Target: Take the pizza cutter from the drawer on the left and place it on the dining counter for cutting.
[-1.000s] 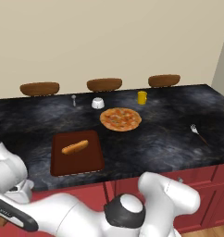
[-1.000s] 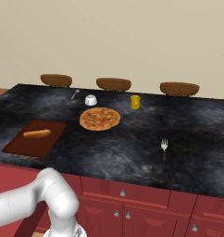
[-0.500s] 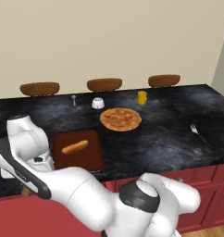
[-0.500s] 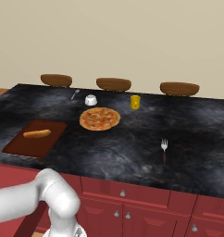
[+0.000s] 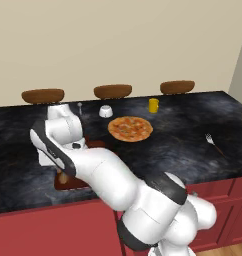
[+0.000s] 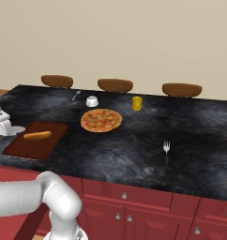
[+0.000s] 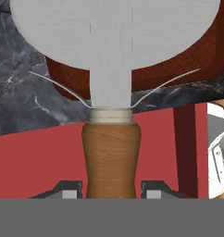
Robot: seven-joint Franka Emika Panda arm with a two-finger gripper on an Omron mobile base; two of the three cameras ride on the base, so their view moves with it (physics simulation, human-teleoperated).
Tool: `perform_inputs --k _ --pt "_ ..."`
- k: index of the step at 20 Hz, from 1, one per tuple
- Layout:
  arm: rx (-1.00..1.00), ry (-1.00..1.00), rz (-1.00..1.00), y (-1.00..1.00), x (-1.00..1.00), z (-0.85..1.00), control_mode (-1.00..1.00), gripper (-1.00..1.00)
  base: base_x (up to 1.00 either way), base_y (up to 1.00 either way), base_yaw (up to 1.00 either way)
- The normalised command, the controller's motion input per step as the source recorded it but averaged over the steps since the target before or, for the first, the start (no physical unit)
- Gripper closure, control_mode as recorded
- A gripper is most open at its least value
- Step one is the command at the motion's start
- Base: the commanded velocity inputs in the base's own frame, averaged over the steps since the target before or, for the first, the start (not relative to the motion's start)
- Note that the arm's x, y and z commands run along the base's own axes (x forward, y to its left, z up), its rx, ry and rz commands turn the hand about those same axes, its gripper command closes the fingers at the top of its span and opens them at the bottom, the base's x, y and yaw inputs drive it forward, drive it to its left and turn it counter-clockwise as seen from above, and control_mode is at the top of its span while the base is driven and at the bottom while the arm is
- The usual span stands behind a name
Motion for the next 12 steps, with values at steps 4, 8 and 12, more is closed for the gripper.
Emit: perform_inputs --k 4,8,12 --pt "0.00 -0.03 0.08 -1.00 0.47 0.00 -1.00 1.00 0.00 0.00 0.00" --pt "0.00 -0.02 0.10 -1.00 0.42 0.00 -1.00 1.00 0.00 0.00 0.00" --pt "0.00 -0.08 0.07 -1.00 0.28 0.00 -1.00 1.00 0.00 0.00 0.00"
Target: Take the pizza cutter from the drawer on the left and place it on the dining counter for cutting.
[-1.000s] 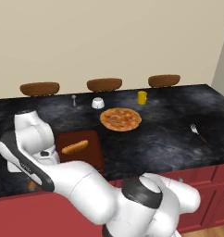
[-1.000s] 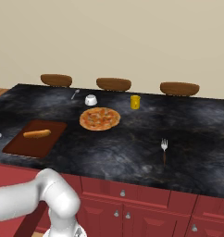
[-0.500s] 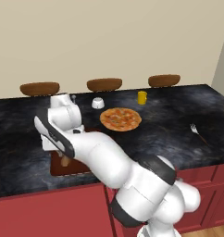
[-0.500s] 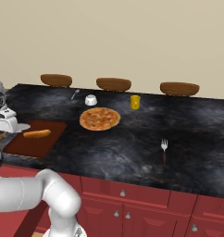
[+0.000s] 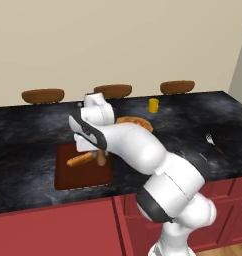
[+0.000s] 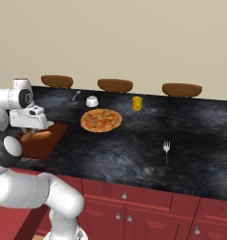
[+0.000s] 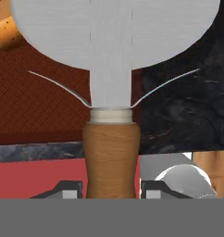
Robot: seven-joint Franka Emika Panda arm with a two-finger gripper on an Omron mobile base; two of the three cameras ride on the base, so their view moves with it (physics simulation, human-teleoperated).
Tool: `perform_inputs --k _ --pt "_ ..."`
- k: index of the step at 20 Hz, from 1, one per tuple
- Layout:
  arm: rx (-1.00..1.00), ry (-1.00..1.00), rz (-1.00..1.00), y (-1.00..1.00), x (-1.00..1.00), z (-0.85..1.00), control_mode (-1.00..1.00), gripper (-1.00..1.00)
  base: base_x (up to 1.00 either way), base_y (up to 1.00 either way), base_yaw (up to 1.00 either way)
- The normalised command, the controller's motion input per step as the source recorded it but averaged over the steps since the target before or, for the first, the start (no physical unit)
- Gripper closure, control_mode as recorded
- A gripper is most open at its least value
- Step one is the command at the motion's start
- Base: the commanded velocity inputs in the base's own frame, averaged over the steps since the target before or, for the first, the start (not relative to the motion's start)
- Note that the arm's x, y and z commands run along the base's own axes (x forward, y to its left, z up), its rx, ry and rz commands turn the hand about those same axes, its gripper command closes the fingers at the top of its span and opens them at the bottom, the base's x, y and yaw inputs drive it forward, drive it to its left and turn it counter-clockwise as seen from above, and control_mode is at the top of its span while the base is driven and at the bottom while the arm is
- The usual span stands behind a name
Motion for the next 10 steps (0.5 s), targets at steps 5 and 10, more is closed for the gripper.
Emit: perform_inputs --k 5,10 --pt "0.00 -0.01 0.02 -1.00 0.47 0.00 -1.00 1.00 0.00 0.00 0.00" --pt "0.03 -0.01 0.01 -1.00 0.54 -0.03 -1.00 1.00 0.00 0.00 0.00"
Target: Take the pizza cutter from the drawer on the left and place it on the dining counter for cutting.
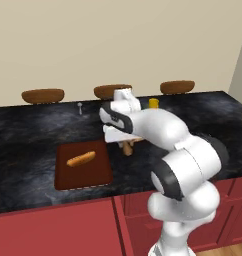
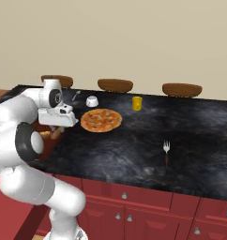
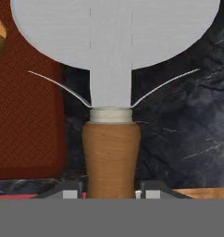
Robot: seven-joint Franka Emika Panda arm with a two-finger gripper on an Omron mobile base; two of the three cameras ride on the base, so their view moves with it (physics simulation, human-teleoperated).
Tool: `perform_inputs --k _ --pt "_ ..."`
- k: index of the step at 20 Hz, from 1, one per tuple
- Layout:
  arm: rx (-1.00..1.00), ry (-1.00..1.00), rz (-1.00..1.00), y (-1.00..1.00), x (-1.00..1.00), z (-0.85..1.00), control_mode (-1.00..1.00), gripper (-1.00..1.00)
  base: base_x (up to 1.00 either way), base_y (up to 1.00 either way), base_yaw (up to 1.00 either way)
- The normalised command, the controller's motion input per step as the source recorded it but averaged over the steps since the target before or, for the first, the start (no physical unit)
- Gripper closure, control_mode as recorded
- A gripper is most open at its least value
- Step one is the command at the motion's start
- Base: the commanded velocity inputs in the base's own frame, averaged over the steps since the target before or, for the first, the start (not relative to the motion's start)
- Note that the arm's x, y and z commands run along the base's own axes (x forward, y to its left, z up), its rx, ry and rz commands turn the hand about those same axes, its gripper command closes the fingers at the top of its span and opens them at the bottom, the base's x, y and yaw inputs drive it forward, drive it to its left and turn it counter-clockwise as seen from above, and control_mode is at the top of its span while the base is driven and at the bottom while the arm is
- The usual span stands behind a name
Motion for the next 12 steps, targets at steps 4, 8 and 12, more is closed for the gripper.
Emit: perform_inputs --k 4,8,12 --pt "0.04 0.00 0.02 -1.00 0.57 -0.11 -1.00 1.00 0.00 0.00 0.00" --pt "0.05 -0.01 0.03 -1.00 0.55 -0.31 -1.00 1.00 0.00 0.00 0.00" --pt "0.04 -0.02 0.03 -1.00 0.38 -0.44 -1.00 1.00 0.00 0.00 0.00"
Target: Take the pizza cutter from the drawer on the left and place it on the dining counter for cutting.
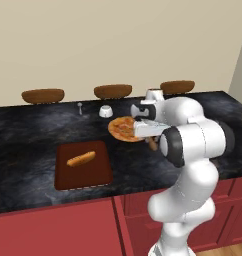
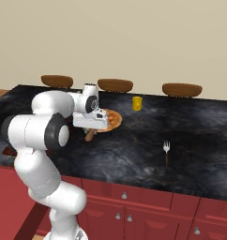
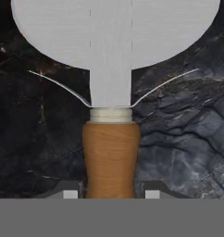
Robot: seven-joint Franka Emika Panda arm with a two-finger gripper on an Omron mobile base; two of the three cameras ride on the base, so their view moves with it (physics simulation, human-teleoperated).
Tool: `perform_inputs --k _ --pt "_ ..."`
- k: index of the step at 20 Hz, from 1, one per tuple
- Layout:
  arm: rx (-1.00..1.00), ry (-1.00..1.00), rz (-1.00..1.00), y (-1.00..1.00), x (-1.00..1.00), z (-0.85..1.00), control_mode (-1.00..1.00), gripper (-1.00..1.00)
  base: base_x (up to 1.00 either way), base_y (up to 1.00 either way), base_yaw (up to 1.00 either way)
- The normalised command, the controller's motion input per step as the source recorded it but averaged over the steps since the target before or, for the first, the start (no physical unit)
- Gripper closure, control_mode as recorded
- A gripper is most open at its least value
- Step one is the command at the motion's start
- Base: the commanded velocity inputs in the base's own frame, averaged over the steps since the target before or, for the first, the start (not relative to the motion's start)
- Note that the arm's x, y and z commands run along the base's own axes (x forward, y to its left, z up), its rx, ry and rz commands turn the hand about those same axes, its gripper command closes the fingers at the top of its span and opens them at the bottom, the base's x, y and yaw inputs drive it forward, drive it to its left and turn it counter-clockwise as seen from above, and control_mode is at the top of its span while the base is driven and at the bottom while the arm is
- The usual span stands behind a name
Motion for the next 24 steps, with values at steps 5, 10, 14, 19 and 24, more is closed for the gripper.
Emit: perform_inputs --k 5,10,14,19,24 --pt "0.03 0.00 0.02 -0.98 0.33 -0.42 -1.00 1.00 0.00 0.00 0.00" --pt "0.02 0.00 0.01 -0.73 0.10 -0.30 -1.00 1.00 0.00 0.00 0.00" --pt "0.00 0.00 0.00 -0.08 0.18 -0.01 -1.00 1.00 0.00 0.00 0.00" --pt "0.00 0.00 0.00 0.00 0.29 0.00 -1.00 1.00 0.00 0.00 0.00" --pt "0.00 0.00 0.00 0.00 0.45 -0.05 -1.00 1.00 0.00 0.00 0.00"
